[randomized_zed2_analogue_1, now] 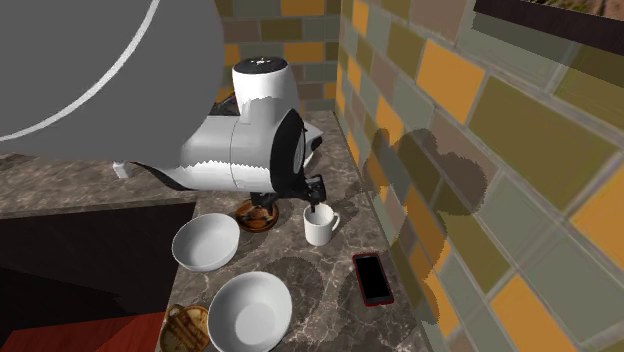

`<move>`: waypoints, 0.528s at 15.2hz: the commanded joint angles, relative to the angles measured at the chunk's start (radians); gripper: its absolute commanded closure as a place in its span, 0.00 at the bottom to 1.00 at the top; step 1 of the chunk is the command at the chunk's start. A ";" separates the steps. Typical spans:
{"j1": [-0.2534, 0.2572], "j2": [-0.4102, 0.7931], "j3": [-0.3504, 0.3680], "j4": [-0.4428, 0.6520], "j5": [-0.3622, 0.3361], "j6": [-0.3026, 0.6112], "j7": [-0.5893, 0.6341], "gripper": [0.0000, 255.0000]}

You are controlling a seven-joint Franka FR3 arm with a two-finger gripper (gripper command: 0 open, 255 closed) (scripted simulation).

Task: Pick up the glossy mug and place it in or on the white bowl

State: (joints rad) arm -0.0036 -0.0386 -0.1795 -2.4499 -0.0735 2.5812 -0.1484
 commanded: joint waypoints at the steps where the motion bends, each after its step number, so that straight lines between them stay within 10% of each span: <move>1: -0.001 0.085 -0.004 0.035 0.027 0.058 -0.028 0.00; 8: -0.037 0.375 0.033 0.205 0.130 0.199 -0.122 0.00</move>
State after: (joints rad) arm -0.0326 0.2984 -0.1533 -2.2701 0.0433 2.7634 -0.2561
